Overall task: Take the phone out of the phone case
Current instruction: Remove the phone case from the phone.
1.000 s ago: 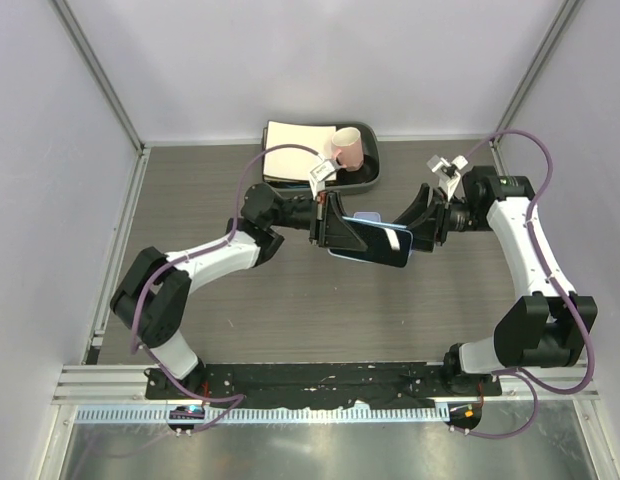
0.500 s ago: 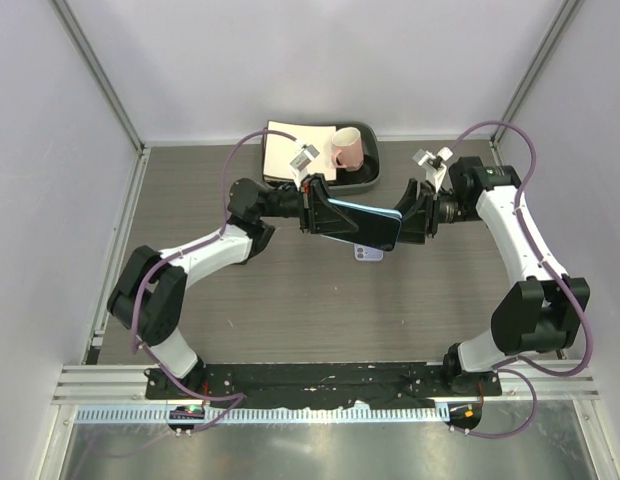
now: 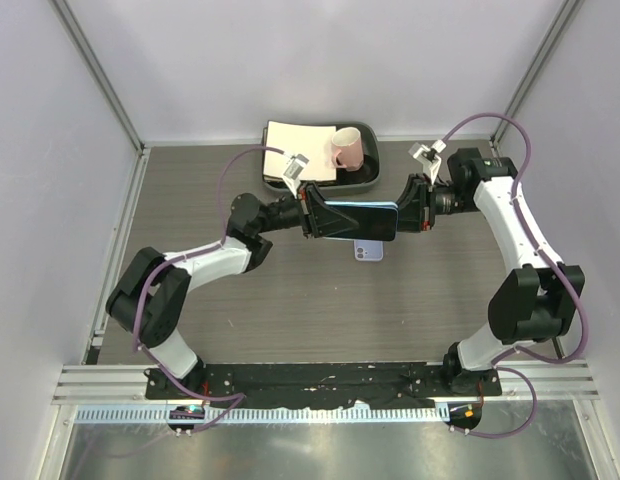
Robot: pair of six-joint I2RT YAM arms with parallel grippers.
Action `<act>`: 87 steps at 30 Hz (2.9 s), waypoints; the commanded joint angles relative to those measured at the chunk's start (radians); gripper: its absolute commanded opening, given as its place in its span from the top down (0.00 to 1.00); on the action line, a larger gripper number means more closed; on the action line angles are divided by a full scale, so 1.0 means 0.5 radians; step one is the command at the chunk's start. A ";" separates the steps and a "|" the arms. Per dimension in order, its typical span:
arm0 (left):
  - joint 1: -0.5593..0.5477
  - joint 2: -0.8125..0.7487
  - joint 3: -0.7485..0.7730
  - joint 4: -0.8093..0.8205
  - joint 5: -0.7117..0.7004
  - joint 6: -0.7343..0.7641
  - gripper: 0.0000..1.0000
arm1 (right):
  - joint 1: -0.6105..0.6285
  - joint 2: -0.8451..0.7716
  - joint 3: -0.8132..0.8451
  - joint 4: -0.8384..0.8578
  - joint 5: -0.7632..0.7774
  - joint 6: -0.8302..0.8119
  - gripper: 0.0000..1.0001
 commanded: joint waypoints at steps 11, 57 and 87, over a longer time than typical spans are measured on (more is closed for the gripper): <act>-0.016 -0.077 -0.163 0.217 -0.469 -0.038 0.91 | 0.061 0.196 0.154 -0.277 -0.052 0.118 0.99; 0.361 -0.414 -0.130 -1.163 -0.285 1.275 0.00 | 0.055 0.273 -0.119 -0.271 -0.042 -0.013 0.99; -0.280 -0.163 1.122 -3.259 -0.926 3.208 0.00 | -0.188 0.217 -0.371 -0.274 -0.039 -0.210 0.99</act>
